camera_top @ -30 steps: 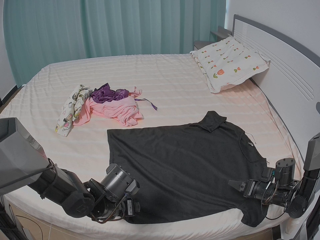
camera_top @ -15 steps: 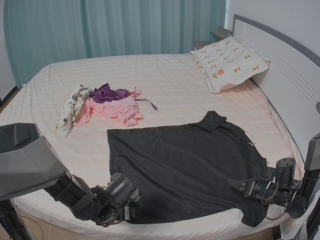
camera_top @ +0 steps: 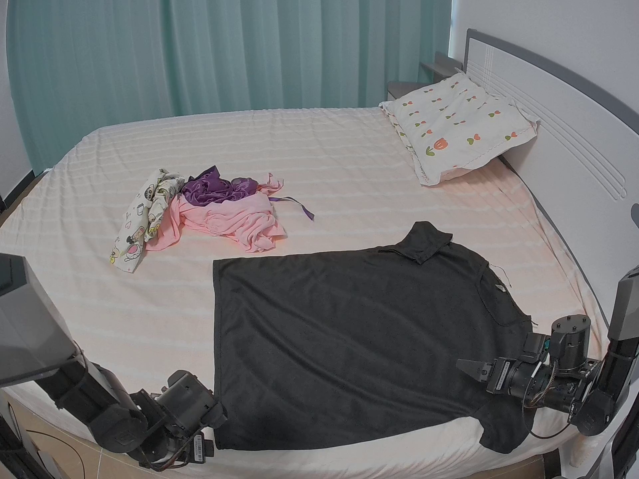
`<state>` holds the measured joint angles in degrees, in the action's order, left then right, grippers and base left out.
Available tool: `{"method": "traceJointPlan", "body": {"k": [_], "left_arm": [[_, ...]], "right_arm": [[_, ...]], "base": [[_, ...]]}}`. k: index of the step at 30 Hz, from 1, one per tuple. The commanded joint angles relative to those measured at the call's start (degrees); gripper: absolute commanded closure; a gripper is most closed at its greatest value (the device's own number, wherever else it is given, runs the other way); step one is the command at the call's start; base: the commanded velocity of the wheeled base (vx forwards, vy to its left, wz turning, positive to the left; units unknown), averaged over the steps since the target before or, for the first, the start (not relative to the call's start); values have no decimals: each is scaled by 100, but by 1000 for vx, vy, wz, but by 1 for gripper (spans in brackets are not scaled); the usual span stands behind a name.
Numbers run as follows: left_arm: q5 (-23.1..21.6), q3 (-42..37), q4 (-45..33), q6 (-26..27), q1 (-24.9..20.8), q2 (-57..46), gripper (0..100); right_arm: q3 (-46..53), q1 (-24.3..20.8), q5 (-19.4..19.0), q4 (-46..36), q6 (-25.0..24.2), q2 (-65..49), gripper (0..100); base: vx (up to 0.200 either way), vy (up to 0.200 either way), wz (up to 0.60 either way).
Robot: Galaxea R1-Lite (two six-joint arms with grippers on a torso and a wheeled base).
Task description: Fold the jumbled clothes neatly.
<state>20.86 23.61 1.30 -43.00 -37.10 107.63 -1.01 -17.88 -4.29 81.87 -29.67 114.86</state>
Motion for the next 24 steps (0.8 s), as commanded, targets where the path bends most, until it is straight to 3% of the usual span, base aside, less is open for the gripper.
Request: {"method": "traceJointPlan", "body": {"k": [1,6,9,13,15,24], "left_arm": [[15,-234,-34,-25,194,-401,0],[-161,-252,10,-51,335,-1034,0],[-557,-190,28,-86,361,-1491,0],[-1128,-94,230,-622,299,-1737,0],[-1321,-155,669,-1114,255,-1666,0],[-1268,-691,2585,-1519,-184,-330,0]], "right_arm": [[101,-5,-2,-5,-4,-34,0],[101,13,7,-13,5,-341,0],[101,57,-2,-154,14,-561,0],[92,74,-2,-286,5,-588,0],[92,277,7,-418,-21,-623,0],[101,1164,-142,-2061,-153,-1361,0]], "base": [[0,0,0],[0,0,0],[0,0,0],[0,0,0],[0,0,0],[0,0,0]]}}
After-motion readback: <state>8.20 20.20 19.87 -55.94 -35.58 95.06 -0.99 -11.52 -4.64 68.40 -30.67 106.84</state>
